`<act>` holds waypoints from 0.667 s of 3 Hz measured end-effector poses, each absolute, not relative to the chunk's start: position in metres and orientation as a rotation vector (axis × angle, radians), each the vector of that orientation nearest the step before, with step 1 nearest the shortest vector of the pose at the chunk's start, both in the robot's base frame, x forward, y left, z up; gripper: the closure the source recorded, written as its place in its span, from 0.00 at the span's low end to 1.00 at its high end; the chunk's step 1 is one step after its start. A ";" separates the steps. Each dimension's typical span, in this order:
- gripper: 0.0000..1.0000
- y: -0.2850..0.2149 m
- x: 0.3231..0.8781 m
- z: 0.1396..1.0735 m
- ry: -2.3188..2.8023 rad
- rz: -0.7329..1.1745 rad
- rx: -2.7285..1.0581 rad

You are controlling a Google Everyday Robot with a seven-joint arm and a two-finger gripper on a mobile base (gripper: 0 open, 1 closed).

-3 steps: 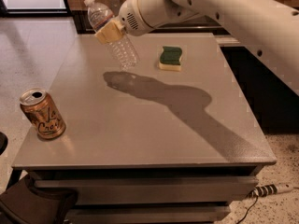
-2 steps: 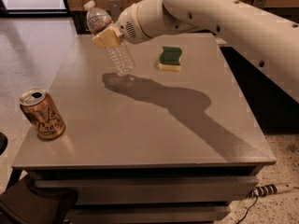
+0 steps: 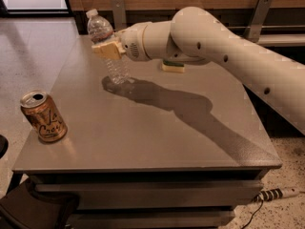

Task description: Place water bottle upright

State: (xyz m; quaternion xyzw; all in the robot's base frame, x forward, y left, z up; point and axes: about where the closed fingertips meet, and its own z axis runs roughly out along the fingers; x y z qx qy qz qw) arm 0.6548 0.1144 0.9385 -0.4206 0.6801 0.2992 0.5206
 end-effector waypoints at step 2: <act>1.00 0.109 0.647 0.931 1.501 0.738 -0.977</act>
Offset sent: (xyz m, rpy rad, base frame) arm -0.0148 -0.0196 -0.0114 0.1440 -0.1402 0.0066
